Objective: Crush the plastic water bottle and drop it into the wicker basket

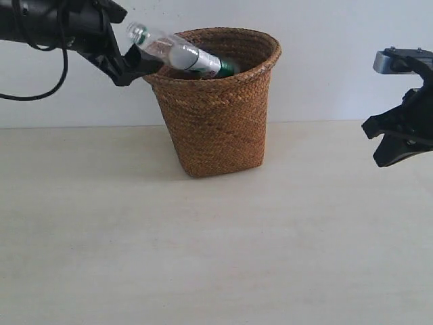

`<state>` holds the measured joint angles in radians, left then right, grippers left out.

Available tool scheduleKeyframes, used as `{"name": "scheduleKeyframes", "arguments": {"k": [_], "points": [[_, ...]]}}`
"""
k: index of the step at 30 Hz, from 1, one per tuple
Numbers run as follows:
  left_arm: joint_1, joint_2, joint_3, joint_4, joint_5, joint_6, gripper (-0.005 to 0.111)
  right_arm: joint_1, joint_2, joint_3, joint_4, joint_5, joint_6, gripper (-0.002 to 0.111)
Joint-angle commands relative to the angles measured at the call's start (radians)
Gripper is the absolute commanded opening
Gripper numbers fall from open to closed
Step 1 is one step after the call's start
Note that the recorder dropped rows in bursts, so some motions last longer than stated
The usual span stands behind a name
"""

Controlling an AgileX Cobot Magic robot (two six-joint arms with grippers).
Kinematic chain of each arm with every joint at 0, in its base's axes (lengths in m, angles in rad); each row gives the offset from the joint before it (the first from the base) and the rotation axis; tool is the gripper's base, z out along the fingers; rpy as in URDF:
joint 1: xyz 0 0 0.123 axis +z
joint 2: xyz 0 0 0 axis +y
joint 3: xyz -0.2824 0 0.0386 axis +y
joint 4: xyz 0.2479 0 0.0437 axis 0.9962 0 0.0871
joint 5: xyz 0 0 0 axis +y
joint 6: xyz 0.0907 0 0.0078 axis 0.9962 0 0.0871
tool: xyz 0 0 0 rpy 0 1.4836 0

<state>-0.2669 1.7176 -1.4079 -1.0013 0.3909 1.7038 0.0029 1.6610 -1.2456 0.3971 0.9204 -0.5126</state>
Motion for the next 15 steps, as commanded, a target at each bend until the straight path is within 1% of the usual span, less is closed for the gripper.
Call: {"name": "scheduleKeyframes", "arguments": {"k": [1,3,6,8,11,13,15], "points": [[0.002,0.010,-0.012,-0.018,-0.010,0.025,0.085,-0.003,-0.009,0.001,0.010,0.003,-0.009,0.000],[0.002,0.000,-0.012,-0.018,-0.010,0.025,0.081,-0.003,-0.009,0.001,0.012,-0.004,-0.009,0.000],[0.002,-0.028,-0.012,-0.018,-0.010,0.009,0.078,-0.003,-0.009,0.001,0.016,-0.013,-0.009,0.000],[0.003,-0.057,-0.012,-0.005,0.006,-0.020,0.073,-0.003,-0.009,0.001,0.016,-0.023,-0.009,0.000],[0.006,-0.106,-0.011,0.135,0.012,-0.188,0.056,-0.003,-0.011,0.001,-0.024,-0.032,-0.011,0.000],[0.016,-0.135,-0.011,0.308,0.041,-0.376,0.040,-0.003,-0.015,0.001,-0.078,-0.032,0.023,0.000],[0.029,-0.160,-0.011,0.490,0.108,-0.558,0.023,-0.003,-0.024,-0.001,-0.155,-0.032,0.074,0.000]]}}
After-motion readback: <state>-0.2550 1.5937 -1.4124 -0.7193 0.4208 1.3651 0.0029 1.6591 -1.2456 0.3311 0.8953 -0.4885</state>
